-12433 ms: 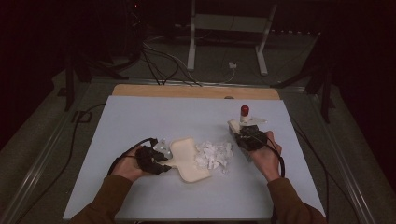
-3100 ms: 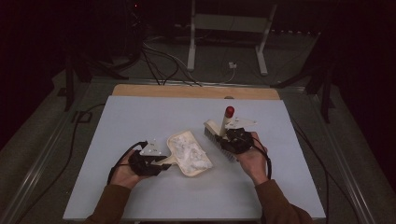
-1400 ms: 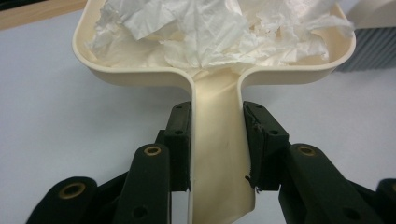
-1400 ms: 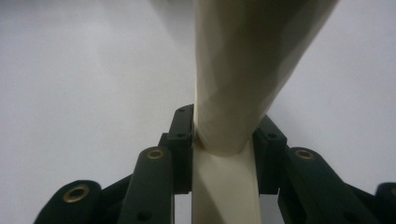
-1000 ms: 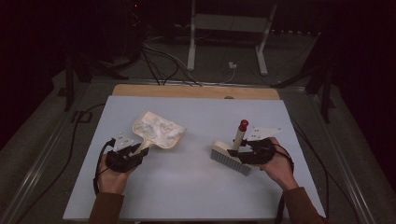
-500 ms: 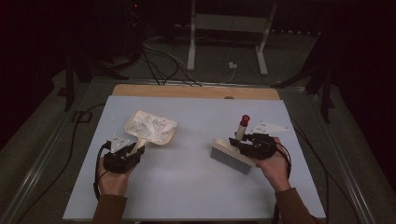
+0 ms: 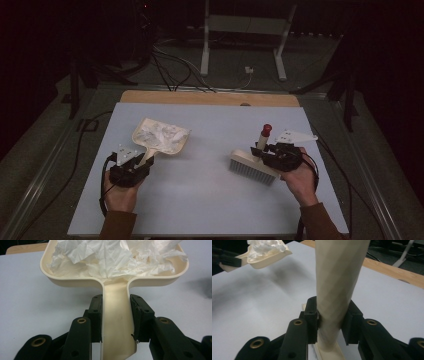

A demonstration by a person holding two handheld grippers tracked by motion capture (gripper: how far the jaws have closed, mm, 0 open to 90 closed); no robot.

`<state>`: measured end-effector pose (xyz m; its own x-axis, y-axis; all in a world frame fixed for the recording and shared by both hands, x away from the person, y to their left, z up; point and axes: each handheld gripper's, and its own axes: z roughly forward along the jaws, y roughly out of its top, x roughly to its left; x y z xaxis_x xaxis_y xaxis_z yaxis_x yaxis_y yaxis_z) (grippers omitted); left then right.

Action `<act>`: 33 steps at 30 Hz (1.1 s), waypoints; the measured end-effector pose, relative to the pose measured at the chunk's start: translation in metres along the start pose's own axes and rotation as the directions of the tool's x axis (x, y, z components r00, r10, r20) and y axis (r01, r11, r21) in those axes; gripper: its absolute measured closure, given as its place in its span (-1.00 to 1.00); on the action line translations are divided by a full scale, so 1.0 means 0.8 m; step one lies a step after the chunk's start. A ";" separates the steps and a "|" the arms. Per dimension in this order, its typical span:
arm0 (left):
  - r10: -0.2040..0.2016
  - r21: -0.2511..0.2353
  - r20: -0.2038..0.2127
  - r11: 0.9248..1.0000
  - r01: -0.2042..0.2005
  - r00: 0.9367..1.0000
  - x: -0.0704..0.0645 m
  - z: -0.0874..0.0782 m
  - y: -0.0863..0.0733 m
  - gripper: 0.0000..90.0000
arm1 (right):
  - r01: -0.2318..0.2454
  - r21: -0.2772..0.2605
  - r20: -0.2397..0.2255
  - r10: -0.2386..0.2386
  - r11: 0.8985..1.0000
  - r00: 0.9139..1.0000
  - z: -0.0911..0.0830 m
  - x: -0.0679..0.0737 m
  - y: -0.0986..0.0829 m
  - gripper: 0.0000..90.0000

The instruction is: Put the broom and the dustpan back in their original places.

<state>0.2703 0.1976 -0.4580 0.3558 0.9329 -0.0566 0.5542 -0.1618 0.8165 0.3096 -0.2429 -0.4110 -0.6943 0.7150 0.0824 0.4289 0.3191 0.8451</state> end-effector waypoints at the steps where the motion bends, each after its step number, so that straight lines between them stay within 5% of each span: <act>1: 0.000 -0.001 0.002 1.000 0.000 1.000 0.000 -0.001 0.000 0.48 | 0.003 0.000 -0.005 -0.003 1.000 1.000 -0.004 -0.001 0.000 0.56; 16: -0.003 -0.008 -0.012 1.000 0.003 1.000 -0.005 -0.006 0.000 0.48 | 0.060 0.065 -0.137 -0.051 0.996 0.989 -0.048 -0.029 -0.011 0.56; 26: -0.002 -0.014 -0.033 1.000 0.001 0.999 -0.007 -0.012 0.000 0.48 | 0.080 0.107 -0.251 -0.051 0.991 0.967 -0.068 -0.044 -0.018 0.56; 33: -0.015 -0.011 -0.047 1.000 0.014 0.999 -0.006 -0.012 -0.003 0.48 | 0.077 0.163 -0.347 -0.016 0.984 0.938 -0.073 -0.052 -0.021 0.56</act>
<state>0.2600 0.1969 -0.4544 0.3116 0.9493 -0.0411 0.5506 -0.1451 0.8220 0.2973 -0.3141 -0.3978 -0.8584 0.4495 0.2472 0.4627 0.4702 0.7515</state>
